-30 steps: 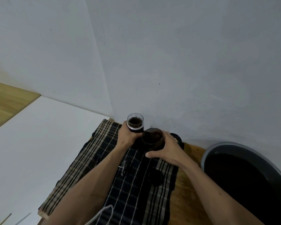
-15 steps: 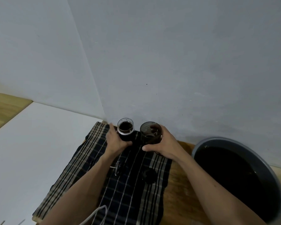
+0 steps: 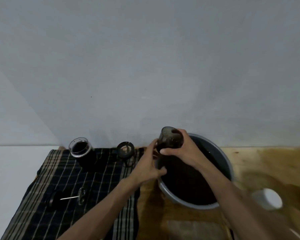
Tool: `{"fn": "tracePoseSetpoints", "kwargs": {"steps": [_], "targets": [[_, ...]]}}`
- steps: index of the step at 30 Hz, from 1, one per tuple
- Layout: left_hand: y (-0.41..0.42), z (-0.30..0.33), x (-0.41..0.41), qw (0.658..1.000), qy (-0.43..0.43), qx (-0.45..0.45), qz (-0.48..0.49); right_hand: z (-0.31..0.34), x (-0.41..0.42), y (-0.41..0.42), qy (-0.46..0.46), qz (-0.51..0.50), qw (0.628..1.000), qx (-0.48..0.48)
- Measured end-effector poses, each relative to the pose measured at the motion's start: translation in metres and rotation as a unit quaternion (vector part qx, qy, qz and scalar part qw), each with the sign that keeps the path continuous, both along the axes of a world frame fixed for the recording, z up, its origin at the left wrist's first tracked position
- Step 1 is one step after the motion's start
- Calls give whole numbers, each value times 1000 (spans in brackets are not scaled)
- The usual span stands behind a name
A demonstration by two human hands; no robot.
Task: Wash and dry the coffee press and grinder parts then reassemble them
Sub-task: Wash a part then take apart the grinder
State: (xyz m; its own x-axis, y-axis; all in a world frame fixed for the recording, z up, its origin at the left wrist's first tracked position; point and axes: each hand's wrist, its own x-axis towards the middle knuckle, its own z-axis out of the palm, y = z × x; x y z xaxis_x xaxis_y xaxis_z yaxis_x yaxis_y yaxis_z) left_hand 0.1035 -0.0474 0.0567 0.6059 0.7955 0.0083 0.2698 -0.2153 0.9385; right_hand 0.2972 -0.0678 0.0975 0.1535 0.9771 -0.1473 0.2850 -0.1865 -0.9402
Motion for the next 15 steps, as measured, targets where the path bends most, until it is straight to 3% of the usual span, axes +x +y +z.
{"fn": "tracePoseSetpoints", "kwargs": {"steps": [2,5,8,11,15], "targets": [[0,-5,34,999,-29,-21,-23,-6,21,-13,25,-49,999,-4],[2,-22,68,998,-30,-46,22,-17,42,-32,70,-42,995,-58],[6,-41,82,996,57,-58,24,-32,61,-50,118,-54,979,-156],[16,-56,86,984,166,-63,15,-56,86,-54,128,-171,949,-232],[28,-61,94,963,248,-107,8,-79,103,-53,152,-277,901,-297]]}}
